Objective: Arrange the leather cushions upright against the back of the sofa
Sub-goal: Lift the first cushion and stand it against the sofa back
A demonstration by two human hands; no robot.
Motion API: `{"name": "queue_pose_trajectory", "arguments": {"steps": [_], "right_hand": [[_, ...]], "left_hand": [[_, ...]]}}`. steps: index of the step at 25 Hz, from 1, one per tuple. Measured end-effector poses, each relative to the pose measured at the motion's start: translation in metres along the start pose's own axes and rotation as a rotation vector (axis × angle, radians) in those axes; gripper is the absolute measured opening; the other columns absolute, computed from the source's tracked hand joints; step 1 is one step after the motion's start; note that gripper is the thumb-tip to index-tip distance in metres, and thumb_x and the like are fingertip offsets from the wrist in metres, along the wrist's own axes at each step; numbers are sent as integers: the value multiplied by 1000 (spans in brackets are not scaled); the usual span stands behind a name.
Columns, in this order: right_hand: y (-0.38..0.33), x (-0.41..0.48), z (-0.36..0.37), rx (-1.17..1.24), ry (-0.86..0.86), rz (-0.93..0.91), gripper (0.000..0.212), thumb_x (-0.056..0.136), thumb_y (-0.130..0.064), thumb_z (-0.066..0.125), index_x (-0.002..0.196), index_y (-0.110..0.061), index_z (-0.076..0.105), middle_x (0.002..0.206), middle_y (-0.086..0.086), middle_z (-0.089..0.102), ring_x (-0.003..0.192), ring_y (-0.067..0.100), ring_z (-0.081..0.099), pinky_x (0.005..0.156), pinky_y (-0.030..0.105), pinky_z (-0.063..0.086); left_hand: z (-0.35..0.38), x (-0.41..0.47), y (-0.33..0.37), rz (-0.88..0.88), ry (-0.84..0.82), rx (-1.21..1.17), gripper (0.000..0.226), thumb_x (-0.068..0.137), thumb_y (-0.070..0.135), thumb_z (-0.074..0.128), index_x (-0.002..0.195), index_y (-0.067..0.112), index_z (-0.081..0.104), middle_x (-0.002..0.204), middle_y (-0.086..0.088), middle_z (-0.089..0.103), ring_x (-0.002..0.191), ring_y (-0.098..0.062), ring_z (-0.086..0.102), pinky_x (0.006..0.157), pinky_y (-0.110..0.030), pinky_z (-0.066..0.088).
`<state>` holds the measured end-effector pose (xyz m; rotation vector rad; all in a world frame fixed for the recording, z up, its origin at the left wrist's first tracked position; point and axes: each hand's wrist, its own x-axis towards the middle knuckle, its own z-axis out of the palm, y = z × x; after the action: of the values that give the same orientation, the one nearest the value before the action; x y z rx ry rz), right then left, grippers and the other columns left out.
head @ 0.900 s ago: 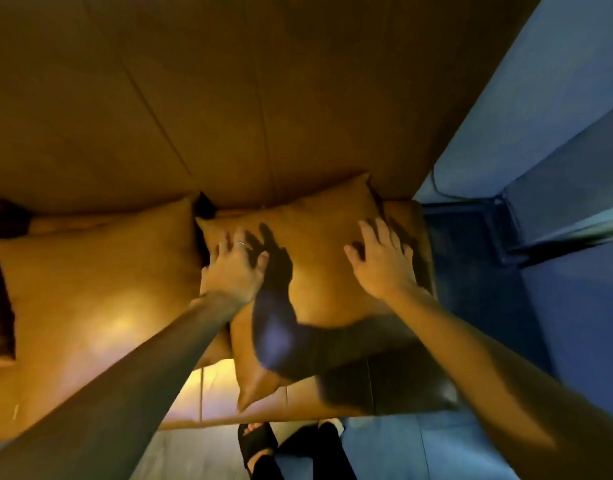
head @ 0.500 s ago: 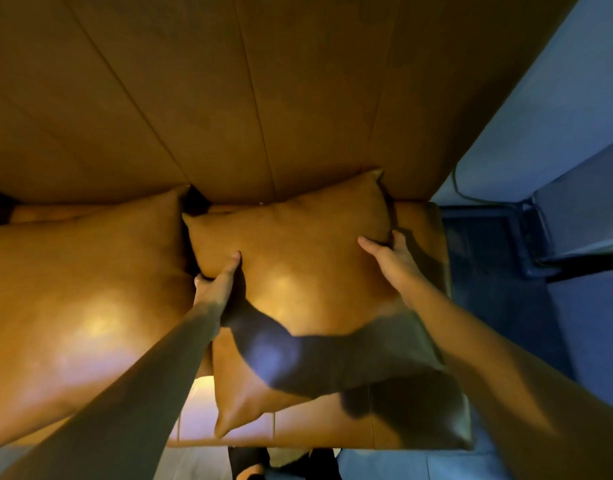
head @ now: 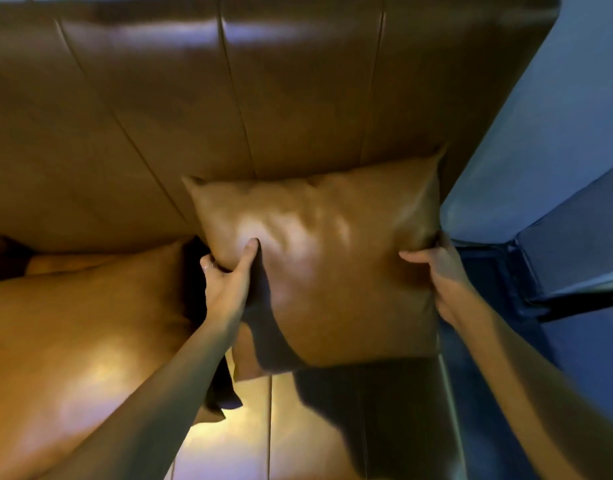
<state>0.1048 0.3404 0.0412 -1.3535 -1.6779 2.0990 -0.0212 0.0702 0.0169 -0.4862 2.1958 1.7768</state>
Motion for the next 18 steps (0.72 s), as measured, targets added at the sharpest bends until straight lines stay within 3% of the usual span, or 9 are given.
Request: {"name": "queue_pose_trajectory", "arguments": {"steps": [4, 8, 12, 15, 18], "right_hand": [[-36, 7, -25, 29, -1, -105, 83, 73, 8, 64, 143, -23, 33, 122, 0, 54, 104, 23, 55, 92, 51, 46], [-35, 20, -28, 5, -19, -47, 91, 71, 9, 63, 147, -26, 26, 135, 6, 48, 115, 30, 48, 96, 55, 42], [-34, 26, -27, 46, 1, -42, 94, 70, 5, 65, 148, -31, 26, 146, 6, 44, 130, 35, 42, 107, 65, 32], [-32, 26, -34, 53, -4, -54, 92, 71, -1, 69, 148, -31, 29, 145, 5, 46, 131, 34, 43, 107, 66, 32], [-28, 25, -34, 61, -5, -25, 94, 70, -2, 72, 148, -33, 31, 147, 5, 46, 133, 37, 42, 107, 68, 31]], "left_hand": [[30, 6, 44, 81, -86, -40, 96, 83, 54, 73, 157, 23, 19, 145, 5, 44, 136, -18, 40, 115, -39, 32], [49, 17, 62, 22, -237, -101, 96, 80, 50, 77, 154, 21, 23, 133, 8, 48, 129, -16, 46, 115, -42, 34], [52, 22, 64, -7, -246, -101, 103, 75, 55, 79, 154, 21, 21, 128, 6, 49, 127, -21, 49, 114, -51, 37], [53, 17, 65, -5, -225, -89, 114, 62, 68, 81, 152, 22, 28, 132, 6, 56, 130, -24, 52, 112, -52, 39], [58, 13, 64, -31, -236, -66, 147, 35, 85, 79, 157, 26, 20, 147, 1, 50, 137, -27, 47, 113, -54, 37]]}}
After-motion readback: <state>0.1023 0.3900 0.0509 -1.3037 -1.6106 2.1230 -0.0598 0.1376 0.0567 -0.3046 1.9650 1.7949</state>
